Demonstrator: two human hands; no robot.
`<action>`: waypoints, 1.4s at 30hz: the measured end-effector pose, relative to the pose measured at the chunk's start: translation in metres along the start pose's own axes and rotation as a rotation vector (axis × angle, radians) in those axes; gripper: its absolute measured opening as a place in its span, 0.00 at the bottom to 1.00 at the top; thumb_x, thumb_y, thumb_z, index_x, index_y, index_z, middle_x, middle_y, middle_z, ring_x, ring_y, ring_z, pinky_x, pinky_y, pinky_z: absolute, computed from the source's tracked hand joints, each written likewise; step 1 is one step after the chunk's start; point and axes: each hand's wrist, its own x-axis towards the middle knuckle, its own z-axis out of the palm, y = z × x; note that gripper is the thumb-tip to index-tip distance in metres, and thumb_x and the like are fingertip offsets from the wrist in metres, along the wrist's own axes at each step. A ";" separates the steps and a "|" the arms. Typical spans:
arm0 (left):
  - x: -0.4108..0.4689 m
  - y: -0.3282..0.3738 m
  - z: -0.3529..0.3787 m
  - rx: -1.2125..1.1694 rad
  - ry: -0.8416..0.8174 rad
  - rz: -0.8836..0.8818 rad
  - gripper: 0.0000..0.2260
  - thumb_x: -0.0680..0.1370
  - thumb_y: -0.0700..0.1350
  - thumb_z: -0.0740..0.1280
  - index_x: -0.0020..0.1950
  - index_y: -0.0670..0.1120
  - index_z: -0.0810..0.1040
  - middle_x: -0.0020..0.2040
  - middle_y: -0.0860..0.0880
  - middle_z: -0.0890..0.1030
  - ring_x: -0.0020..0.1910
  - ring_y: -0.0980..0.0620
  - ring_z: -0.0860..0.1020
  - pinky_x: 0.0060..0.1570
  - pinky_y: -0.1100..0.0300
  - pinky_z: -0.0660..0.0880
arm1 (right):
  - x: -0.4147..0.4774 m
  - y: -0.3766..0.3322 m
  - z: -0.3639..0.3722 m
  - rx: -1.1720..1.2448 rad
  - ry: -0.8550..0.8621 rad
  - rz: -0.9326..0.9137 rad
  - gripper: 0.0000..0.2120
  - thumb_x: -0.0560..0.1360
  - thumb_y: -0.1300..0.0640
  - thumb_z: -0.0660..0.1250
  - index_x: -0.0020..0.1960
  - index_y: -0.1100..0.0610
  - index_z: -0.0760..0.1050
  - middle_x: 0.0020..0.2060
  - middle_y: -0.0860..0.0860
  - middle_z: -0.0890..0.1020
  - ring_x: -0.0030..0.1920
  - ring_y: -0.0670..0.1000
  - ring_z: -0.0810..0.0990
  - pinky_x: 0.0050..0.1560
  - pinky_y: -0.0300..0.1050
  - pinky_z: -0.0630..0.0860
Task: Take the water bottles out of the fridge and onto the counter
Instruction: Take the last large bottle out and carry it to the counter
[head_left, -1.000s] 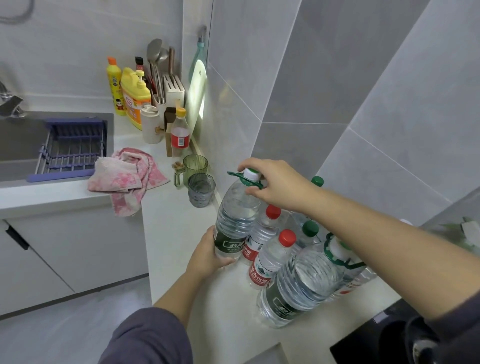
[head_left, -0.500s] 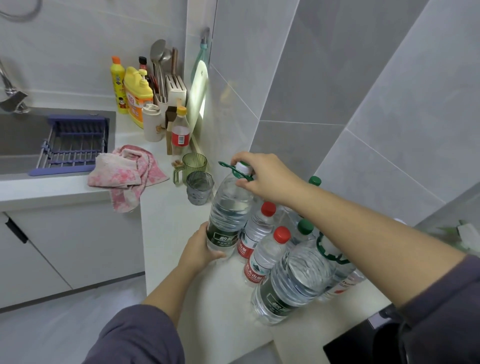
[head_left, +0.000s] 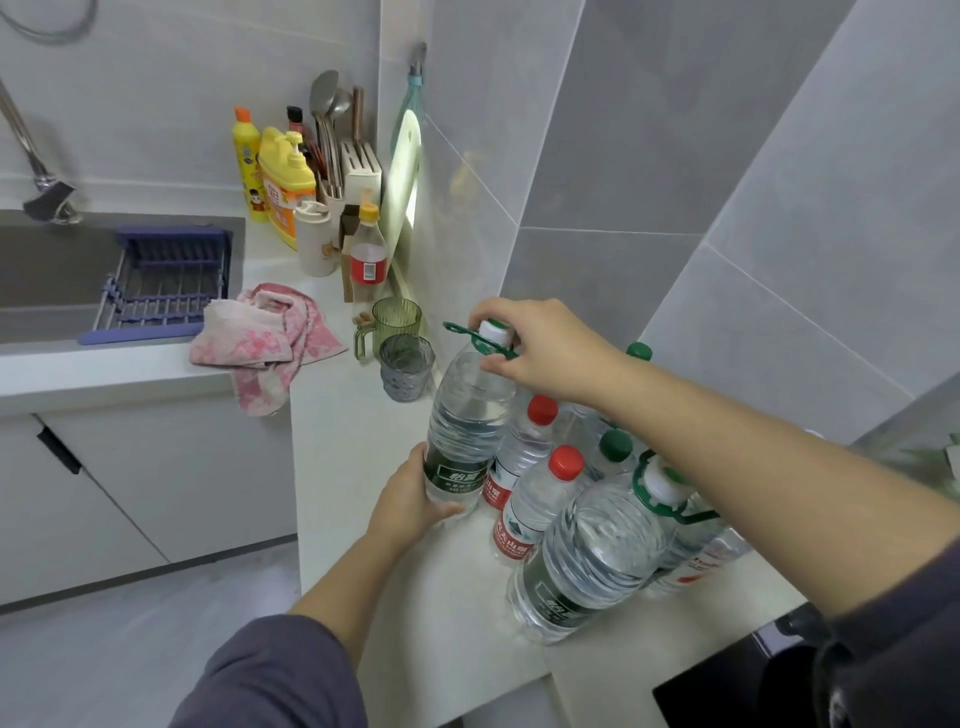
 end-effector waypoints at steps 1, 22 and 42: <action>0.000 0.000 0.001 -0.005 0.001 -0.006 0.37 0.62 0.49 0.82 0.67 0.52 0.68 0.57 0.60 0.76 0.54 0.59 0.75 0.50 0.67 0.69 | 0.000 0.000 0.000 -0.007 -0.002 -0.001 0.18 0.76 0.53 0.72 0.64 0.51 0.74 0.50 0.54 0.82 0.47 0.52 0.77 0.48 0.46 0.74; -0.042 0.050 0.051 0.145 -0.210 -0.239 0.17 0.74 0.55 0.73 0.47 0.42 0.75 0.47 0.46 0.82 0.48 0.47 0.80 0.45 0.56 0.74 | -0.037 0.052 0.005 -0.201 -0.556 0.264 0.46 0.68 0.45 0.78 0.78 0.46 0.57 0.74 0.49 0.67 0.70 0.54 0.69 0.69 0.51 0.69; -0.042 0.048 0.040 0.207 -0.321 -0.054 0.21 0.74 0.55 0.73 0.62 0.45 0.77 0.59 0.46 0.82 0.59 0.46 0.79 0.50 0.59 0.70 | -0.037 0.050 0.003 -0.279 -0.581 0.262 0.45 0.70 0.44 0.76 0.79 0.42 0.54 0.76 0.48 0.64 0.73 0.56 0.66 0.68 0.51 0.66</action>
